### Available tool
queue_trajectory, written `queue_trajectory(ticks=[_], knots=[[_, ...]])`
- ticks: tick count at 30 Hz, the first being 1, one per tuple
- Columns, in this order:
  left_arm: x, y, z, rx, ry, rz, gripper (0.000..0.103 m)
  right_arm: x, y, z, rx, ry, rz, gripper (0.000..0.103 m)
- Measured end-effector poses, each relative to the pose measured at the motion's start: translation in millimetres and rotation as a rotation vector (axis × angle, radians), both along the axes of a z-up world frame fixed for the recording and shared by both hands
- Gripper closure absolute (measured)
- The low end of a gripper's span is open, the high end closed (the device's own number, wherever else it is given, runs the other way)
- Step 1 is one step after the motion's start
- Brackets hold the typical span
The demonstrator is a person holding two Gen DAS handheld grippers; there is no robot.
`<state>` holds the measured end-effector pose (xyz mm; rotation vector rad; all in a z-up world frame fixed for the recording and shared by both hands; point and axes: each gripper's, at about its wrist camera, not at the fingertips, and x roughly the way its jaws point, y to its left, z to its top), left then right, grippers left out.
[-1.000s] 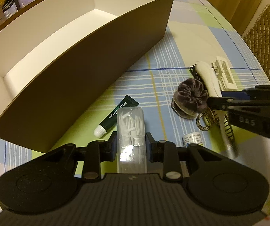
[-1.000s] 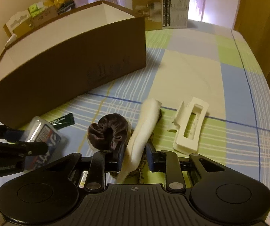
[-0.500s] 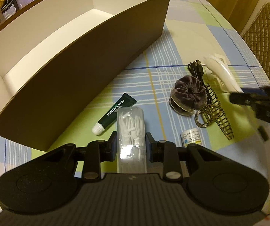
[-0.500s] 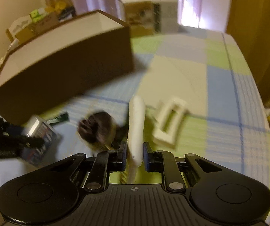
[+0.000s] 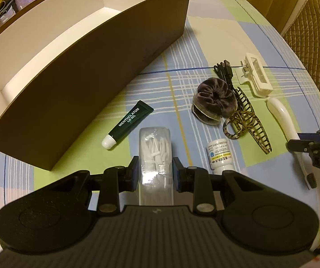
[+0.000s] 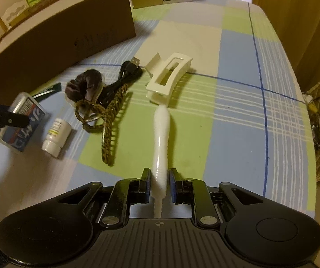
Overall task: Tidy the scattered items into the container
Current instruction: 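Grasp the clear floss-pick case with the left tool while the right tool grasps the white hair dryer, then carry the floss-pick case and white hair dryer over the box with both tools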
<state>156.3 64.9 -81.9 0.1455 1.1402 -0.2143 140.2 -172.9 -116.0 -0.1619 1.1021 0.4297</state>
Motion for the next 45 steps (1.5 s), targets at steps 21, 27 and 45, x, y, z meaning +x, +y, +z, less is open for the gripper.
queue_trajectory(ticks=[21,27,45], knots=[[-12,2,1,0.006,-0.005,0.010,0.078,-15,9,-8,-0.021,-0.130,0.039,0.067],[-16,3,1,0.006,-0.007,0.009,0.078,-20,6,-8,-0.032,-0.119,0.034,0.077],[-29,5,21,-0.034,-0.059,-0.026,0.078,-25,6,32,0.066,-0.104,0.071,0.091]])
